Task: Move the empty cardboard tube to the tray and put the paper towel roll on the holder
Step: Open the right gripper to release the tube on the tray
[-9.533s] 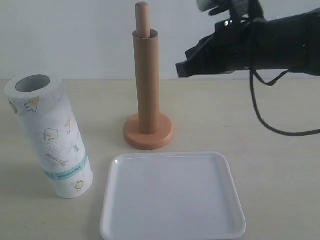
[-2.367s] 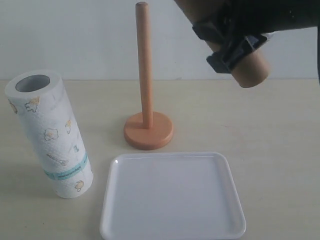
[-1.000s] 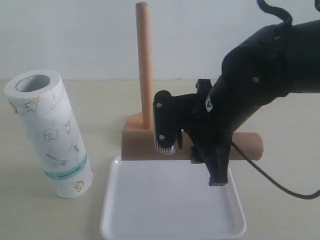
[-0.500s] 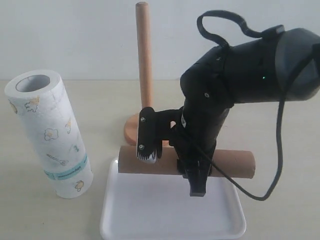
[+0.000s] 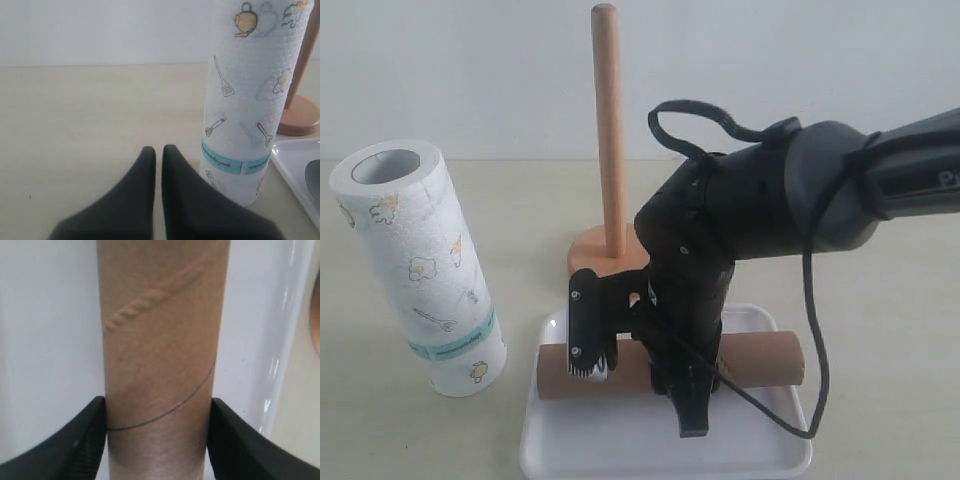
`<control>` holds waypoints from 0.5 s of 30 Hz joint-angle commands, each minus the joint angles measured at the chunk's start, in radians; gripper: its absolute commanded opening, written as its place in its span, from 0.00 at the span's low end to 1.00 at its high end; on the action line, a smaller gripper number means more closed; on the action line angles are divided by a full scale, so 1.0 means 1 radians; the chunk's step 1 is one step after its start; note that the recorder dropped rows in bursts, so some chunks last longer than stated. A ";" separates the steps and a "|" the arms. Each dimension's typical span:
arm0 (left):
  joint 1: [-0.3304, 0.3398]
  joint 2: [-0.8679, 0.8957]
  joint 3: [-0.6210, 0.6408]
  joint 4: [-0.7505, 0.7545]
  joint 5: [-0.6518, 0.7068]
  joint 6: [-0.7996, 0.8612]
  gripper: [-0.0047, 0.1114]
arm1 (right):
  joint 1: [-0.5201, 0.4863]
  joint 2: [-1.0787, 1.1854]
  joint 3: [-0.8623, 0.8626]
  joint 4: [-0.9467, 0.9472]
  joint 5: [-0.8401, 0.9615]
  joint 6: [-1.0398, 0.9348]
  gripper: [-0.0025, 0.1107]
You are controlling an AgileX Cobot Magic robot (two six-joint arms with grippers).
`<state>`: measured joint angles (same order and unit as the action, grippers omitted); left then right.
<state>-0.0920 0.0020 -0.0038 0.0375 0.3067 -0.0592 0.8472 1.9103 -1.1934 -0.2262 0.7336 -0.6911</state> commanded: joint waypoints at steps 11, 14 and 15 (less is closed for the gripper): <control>0.003 -0.002 0.004 -0.005 0.000 0.001 0.08 | 0.000 0.021 -0.006 0.004 -0.048 0.016 0.02; 0.003 -0.002 0.004 -0.005 0.000 0.001 0.08 | 0.000 0.021 -0.006 0.013 -0.071 0.016 0.02; 0.003 -0.002 0.004 -0.005 0.000 0.001 0.08 | 0.000 0.021 -0.006 0.014 -0.070 0.016 0.02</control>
<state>-0.0920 0.0020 -0.0038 0.0375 0.3067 -0.0592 0.8472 1.9330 -1.1934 -0.2182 0.6750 -0.6757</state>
